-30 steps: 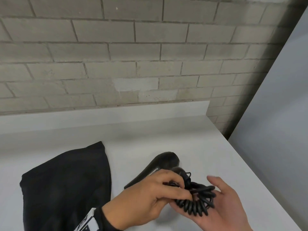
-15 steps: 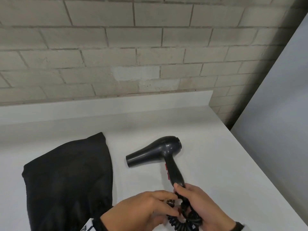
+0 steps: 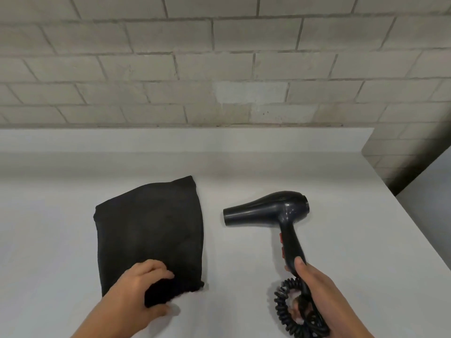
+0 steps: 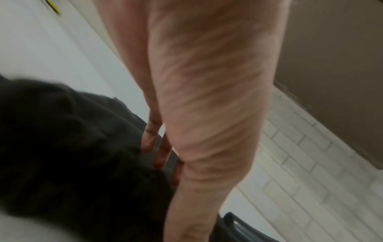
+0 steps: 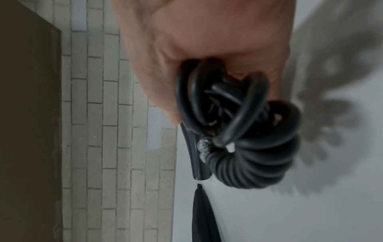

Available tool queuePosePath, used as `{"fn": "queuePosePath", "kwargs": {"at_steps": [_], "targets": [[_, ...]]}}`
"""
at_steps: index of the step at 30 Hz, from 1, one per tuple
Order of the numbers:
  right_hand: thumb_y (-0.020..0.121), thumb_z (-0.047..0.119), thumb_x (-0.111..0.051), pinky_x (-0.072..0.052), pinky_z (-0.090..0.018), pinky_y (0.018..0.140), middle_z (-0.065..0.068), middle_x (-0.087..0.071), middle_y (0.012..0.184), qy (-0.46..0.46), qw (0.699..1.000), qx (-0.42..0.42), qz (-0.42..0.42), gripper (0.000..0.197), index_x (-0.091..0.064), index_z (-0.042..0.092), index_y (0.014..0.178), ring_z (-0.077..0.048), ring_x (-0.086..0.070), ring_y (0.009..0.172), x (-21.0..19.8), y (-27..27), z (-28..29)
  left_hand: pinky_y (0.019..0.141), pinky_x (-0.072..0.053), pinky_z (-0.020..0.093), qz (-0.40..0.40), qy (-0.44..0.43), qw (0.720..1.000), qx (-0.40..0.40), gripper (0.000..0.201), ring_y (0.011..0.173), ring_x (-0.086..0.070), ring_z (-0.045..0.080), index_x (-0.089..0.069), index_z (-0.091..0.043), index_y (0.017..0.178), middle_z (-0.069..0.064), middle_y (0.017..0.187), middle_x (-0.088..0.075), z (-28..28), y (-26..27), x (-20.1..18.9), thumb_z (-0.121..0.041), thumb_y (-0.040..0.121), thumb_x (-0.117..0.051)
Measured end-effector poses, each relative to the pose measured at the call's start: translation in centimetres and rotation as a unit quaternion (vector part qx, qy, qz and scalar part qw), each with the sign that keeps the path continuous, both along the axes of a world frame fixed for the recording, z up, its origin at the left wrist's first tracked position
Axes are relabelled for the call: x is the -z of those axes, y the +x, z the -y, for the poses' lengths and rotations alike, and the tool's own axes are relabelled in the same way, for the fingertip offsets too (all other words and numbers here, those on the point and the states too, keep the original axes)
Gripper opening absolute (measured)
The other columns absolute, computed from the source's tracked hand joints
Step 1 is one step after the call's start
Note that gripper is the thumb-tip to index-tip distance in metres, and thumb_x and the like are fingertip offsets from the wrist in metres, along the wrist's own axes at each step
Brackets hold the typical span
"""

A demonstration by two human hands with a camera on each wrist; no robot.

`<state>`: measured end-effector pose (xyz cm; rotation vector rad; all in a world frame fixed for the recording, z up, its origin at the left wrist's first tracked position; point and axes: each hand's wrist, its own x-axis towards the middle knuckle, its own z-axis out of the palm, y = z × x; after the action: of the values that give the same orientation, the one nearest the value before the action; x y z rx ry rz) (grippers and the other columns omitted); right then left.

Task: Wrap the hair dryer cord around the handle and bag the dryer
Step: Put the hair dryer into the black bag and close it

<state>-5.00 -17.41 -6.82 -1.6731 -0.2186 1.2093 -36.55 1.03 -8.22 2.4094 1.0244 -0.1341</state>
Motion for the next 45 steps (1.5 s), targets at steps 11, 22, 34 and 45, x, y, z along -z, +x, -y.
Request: {"fn": "queuePosePath", "kwargs": {"at_steps": [11,22,34,45], "targets": [[0.074,0.038,-0.066,-0.046,-0.033,0.053,-0.023,-0.063,0.078,0.056,0.994,0.063,-0.063,0.052,-0.067,-0.007,0.099,-0.028,-0.048,0.056,0.6,0.4,1.0,0.088,-0.029,-0.006,0.044,0.024,0.997,-0.055,0.035,0.098,-0.056,-0.011,-0.066,-0.034,0.126,-0.032,0.104,-0.059,0.2,1.1,1.8,-0.031,0.091,-0.069],[0.074,0.034,-0.065,-0.043,-0.039,0.058,-0.019,-0.066,0.076,0.114,0.991,0.070,-0.020,0.047,-0.068,-0.007,0.097,-0.029,-0.048,0.051,-2.6,1.5,3.4,0.062,-0.055,0.019,0.234,0.030,0.959,-0.159,0.009,0.060,-0.064,0.006,-0.069,-0.027,0.082,-0.011,0.062,-0.066,0.3,12.3,-2.7,-0.020,0.089,-0.070],[0.032,0.073,-0.083,-0.045,-0.037,0.054,-0.022,-0.066,0.079,0.146,0.986,-0.008,0.077,0.089,-0.074,0.006,0.090,-0.035,-0.054,0.052,-4.8,0.0,4.8,0.061,-0.049,0.017,0.337,0.009,0.905,-0.260,0.016,0.057,-0.064,0.010,-0.069,-0.013,0.070,-0.001,0.058,-0.067,-1.5,18.8,-7.1,-0.017,0.085,-0.070],[0.048,0.077,-0.074,-0.048,-0.033,0.062,-0.021,-0.067,0.074,0.117,0.975,-0.092,0.167,0.071,-0.073,0.021,0.092,-0.026,-0.060,0.055,-5.3,0.4,4.7,0.061,-0.057,0.037,0.333,0.096,0.918,-0.195,0.021,0.055,-0.061,0.016,-0.066,-0.013,0.064,-0.004,0.051,-0.061,-0.9,21.5,-9.4,-0.021,0.084,-0.067]]}}
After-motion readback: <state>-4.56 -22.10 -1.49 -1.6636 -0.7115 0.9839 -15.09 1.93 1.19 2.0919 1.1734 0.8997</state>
